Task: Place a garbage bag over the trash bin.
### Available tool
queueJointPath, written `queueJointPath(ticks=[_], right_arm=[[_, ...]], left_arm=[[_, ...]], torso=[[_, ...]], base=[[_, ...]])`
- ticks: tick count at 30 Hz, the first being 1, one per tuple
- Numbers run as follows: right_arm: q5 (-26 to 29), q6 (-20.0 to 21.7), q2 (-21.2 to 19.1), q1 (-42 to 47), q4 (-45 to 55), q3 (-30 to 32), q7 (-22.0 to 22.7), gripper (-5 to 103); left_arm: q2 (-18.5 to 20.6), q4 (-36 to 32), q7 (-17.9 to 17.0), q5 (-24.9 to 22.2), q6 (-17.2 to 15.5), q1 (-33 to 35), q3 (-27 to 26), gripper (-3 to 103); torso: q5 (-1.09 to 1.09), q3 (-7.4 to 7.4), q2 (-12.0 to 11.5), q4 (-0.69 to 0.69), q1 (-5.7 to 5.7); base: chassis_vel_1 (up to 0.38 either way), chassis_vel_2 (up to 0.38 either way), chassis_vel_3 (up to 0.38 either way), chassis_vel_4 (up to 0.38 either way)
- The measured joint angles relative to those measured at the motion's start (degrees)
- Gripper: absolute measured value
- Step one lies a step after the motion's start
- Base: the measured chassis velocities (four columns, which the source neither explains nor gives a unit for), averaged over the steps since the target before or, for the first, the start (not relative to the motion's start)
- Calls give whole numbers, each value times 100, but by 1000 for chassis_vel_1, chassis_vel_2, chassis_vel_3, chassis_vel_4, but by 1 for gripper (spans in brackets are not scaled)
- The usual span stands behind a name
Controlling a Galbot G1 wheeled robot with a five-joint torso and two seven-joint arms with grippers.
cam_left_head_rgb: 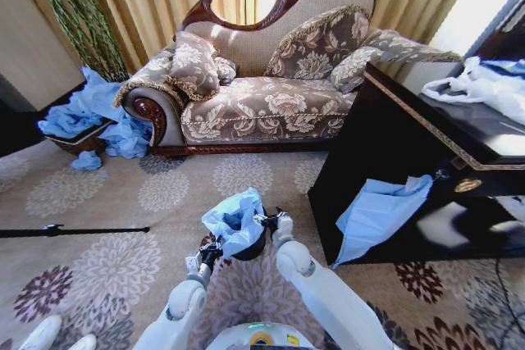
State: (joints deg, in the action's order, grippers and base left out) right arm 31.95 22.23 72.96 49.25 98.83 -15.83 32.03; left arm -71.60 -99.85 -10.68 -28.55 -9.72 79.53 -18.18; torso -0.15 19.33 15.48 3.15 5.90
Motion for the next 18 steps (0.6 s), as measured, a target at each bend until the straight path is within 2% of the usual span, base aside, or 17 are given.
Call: queueJointPath(ticks=[8,11,14,15,17,18], right_arm=[[62,216,244,-479,-386,-434,349,98],[58,218,313,-562,-535,-471,350,99],[45,172,357,-622,-714,-456,284,88],[45,172,357,-622,-714,-456,284,88],[-5,45,365,-656,-887,-431,179,77],[-24,2,373,-669,-942,-417,146,77]], left_arm=[[-50,39,61,29,11,-55,43,0],[-53,37,84,24,14,-74,46,0],[-46,38,128,16,45,-82,34,0],[-46,38,128,16,45,-82,34,0],[-43,37,166,15,62,-77,26,0],[-43,37,182,15,65,-73,24,0]], torso=[[0,0,0,-1,0],[0,0,0,0,0],[0,0,0,-1,0],[0,0,0,-1,0],[0,-1,0,0,0],[0,0,0,0,0]], base=[[0,0,0,0],[0,0,0,0],[0,0,0,0],[0,0,0,0],[0,0,0,0],[0,0,0,0]])
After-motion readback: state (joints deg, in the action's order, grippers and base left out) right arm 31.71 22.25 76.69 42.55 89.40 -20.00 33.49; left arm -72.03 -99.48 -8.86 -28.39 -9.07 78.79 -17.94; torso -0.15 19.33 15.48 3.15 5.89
